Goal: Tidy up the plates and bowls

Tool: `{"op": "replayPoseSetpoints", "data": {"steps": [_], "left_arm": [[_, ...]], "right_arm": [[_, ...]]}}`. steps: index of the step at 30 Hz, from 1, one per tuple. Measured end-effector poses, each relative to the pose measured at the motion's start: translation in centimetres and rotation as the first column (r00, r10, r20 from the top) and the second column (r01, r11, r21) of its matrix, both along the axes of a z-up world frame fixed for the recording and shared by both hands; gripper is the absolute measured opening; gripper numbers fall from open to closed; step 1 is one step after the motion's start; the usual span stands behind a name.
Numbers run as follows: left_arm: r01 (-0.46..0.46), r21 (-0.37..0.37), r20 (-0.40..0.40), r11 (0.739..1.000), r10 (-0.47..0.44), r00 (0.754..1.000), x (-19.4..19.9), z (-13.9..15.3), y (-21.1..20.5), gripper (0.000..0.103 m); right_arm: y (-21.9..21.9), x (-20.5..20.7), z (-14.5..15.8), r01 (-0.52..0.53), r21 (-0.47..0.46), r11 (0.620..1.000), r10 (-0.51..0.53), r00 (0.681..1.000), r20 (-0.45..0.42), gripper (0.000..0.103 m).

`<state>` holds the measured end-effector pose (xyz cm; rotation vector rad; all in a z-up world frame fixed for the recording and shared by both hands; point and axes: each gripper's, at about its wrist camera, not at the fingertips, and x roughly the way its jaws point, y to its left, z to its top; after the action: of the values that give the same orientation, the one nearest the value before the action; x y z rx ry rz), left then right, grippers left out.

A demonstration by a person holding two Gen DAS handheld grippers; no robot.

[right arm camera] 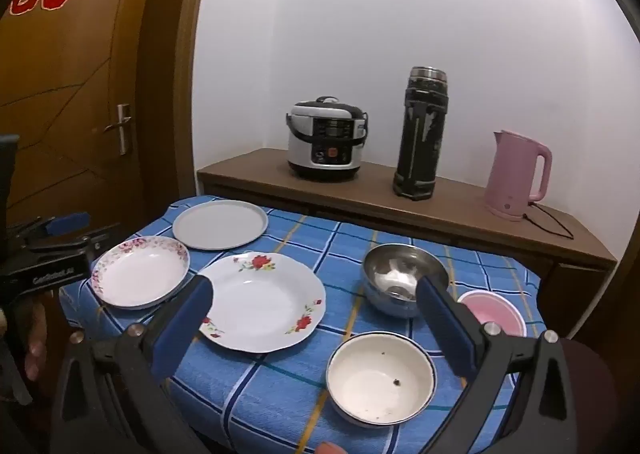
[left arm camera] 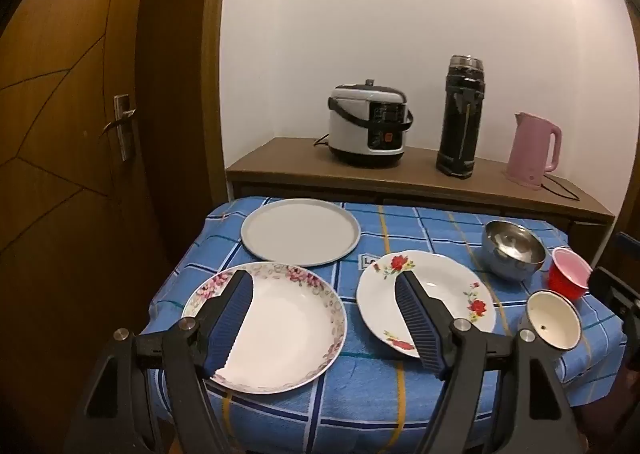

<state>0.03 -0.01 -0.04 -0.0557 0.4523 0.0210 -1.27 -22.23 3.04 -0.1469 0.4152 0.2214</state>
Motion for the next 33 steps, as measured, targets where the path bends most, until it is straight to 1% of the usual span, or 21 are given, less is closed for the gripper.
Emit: {"op": "replayPoseSetpoints", "data": {"steps": [3,4,6,7,8,10,12,15,33], "left_arm": [[0.015,0.005,-0.006,1.000,-0.015,1.000,-0.4,0.0,-0.1,0.075],[0.013,0.009,-0.043,1.000,-0.012,0.999,0.2,-0.3,-0.3,0.075],[0.005,0.015,-0.039,1.000,-0.005,0.999,0.1,-0.6,-0.5,0.075],[0.002,0.014,-0.040,1.000,-0.001,0.999,0.1,-0.7,-0.4,0.075],[-0.005,-0.005,-0.066,1.000,0.005,0.998,0.9,-0.6,0.2,0.075],[-0.017,0.019,-0.065,1.000,0.018,0.998,1.0,-1.0,-0.5,0.075],[-0.012,0.013,-0.064,1.000,0.013,0.998,1.2,-1.4,0.0,0.075],[-0.010,0.015,-0.069,1.000,0.011,0.998,1.3,-1.7,0.1,0.075],[-0.019,0.009,-0.096,1.000,0.019,0.995,1.7,-2.6,0.4,0.075]], "right_arm": [[-0.7,0.1,0.2,0.018,0.011,1.000,-0.018,1.000,0.006,0.103],[-0.9,0.0,0.1,0.020,0.013,1.000,-0.020,1.000,0.010,0.103],[-0.3,-0.4,-0.4,0.009,0.001,1.000,-0.009,1.000,0.014,0.103],[0.0,-0.4,-0.4,0.009,-0.008,1.000,-0.009,1.000,0.006,0.103],[-0.2,-0.1,-0.3,0.009,0.002,1.000,-0.009,1.000,-0.006,0.103],[-0.2,0.1,-0.3,0.011,0.016,1.000,-0.011,1.000,-0.016,0.103],[-0.9,0.1,-0.5,0.000,0.032,0.999,0.001,1.000,-0.015,0.103],[-0.9,0.1,-0.5,0.003,0.037,0.999,-0.003,1.000,-0.020,0.103],[-0.7,0.2,-1.0,0.003,0.037,0.999,-0.001,0.999,-0.035,0.103]]}}
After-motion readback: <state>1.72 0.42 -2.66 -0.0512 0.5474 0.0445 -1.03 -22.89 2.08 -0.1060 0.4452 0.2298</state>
